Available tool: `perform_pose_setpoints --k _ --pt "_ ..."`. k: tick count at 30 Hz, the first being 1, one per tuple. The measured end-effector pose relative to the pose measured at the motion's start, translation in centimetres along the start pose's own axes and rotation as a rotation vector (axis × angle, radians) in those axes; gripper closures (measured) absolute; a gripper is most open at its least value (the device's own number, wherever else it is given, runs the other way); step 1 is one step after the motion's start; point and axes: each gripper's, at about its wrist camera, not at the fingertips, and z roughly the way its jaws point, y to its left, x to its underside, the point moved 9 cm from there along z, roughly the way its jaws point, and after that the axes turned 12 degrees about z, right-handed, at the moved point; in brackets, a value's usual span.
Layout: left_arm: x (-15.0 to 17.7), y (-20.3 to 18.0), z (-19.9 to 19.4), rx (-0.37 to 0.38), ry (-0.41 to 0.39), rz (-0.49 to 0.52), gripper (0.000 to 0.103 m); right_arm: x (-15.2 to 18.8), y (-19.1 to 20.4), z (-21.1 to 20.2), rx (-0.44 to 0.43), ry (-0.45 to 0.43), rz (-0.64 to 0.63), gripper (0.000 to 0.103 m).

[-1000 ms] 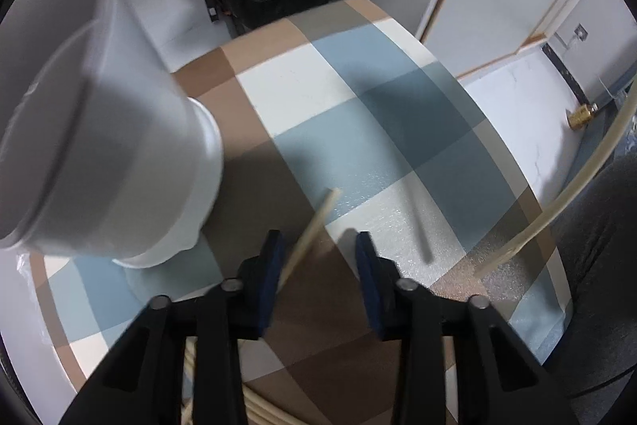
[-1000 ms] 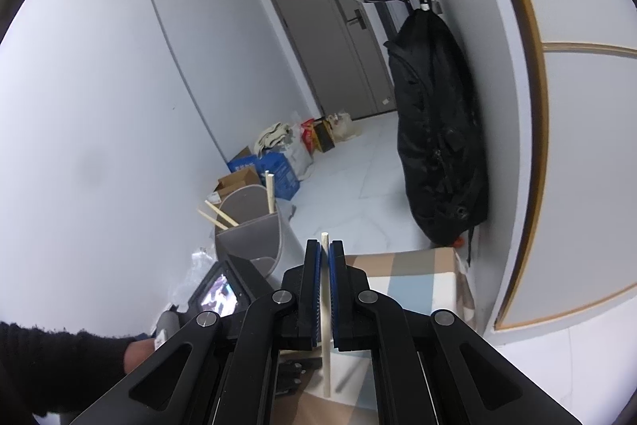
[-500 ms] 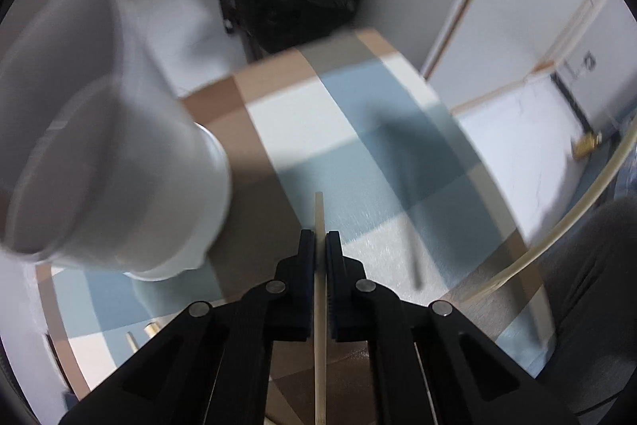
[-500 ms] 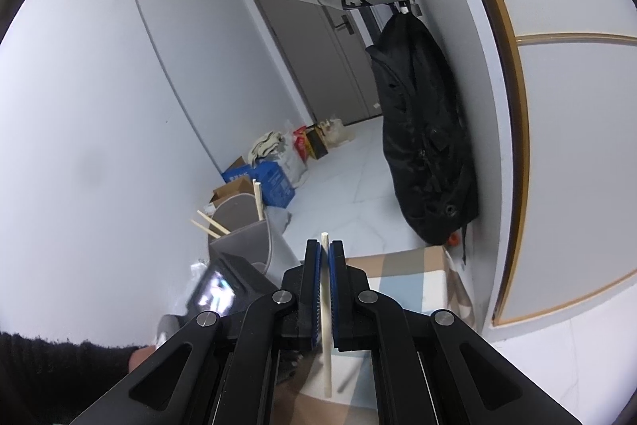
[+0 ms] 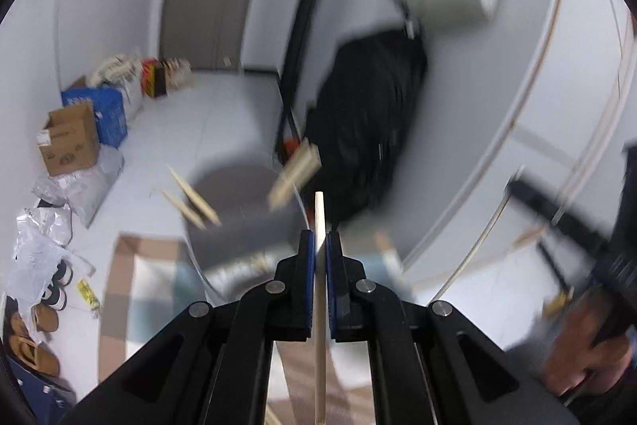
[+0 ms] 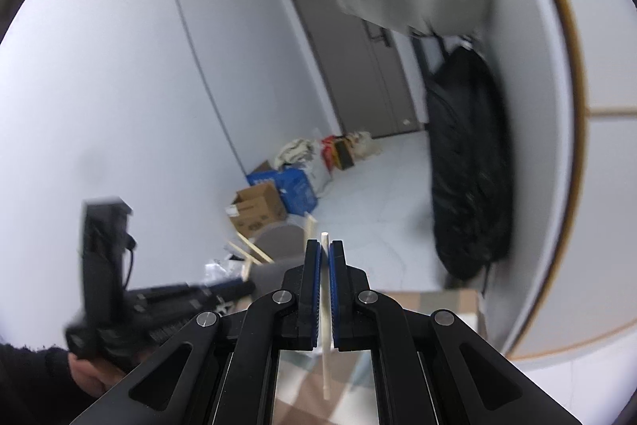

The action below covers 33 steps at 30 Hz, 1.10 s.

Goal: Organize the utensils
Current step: 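Carry both held chopsticks up and over the white holder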

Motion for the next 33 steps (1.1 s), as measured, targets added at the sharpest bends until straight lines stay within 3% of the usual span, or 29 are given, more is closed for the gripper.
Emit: perform_pose_setpoints --k 5,11,20,33 --pt "-6.3 2.7 -2.7 -0.004 -0.181 -0.062 0.102 -2.6 3.2 2.1 -0.042 0.006 -0.043 0.099" --pt "-10.0 6.1 -2.6 -0.028 -0.319 -0.131 0.102 -5.7 6.3 4.8 -0.071 -0.014 -0.091 0.099" --pt "-11.0 8.9 -0.4 -0.119 -0.389 -0.151 0.102 -8.3 8.8 9.5 -0.082 -0.026 -0.156 0.099" --pt "-10.4 10.9 1.5 -0.213 -0.458 -0.139 0.102 -7.2 8.2 14.0 -0.066 0.008 -0.191 0.099"
